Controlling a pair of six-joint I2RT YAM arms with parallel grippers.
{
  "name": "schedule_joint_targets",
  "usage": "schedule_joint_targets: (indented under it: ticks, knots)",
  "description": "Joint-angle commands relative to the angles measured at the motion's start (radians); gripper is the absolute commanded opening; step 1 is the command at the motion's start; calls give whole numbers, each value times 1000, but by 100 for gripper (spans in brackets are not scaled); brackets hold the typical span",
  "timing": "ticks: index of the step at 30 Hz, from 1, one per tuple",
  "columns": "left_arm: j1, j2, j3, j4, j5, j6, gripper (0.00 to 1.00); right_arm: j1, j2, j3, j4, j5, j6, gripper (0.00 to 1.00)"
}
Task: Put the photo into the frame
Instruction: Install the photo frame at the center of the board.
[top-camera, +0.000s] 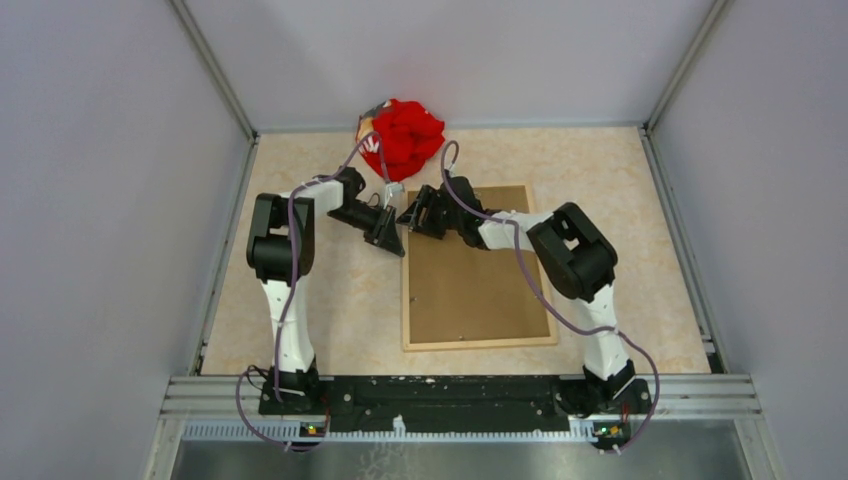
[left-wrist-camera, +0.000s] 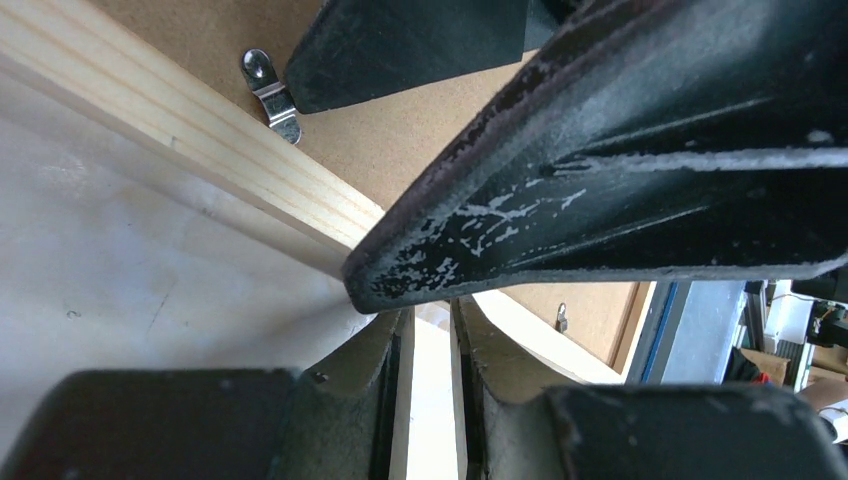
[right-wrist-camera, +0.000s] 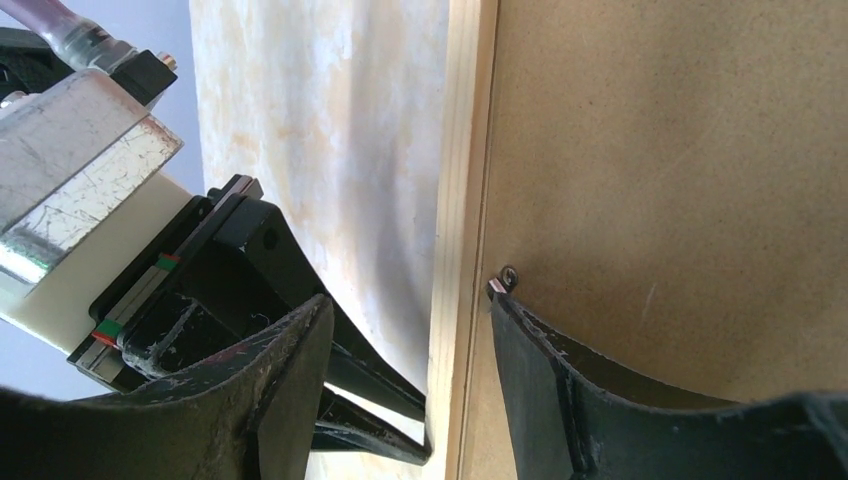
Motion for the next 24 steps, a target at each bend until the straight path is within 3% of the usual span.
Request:
schedule_joint_targets:
  ticks: [1, 13, 18, 24]
  knots:
    - [-29, -6, -29, 60, -84, 42, 23, 48, -35, -66, -23, 128, 59, 60]
    - [-30, -15, -36, 58, -85, 52, 23, 100, -40, -69, -10, 282, 153, 60]
    - [-30, -17, -35, 56, -84, 57, 23, 102, -33, -51, -24, 280, 130, 60]
    - [-30, -23, -34, 53, -85, 63, 23, 101, -140, -135, -24, 261, 77, 60]
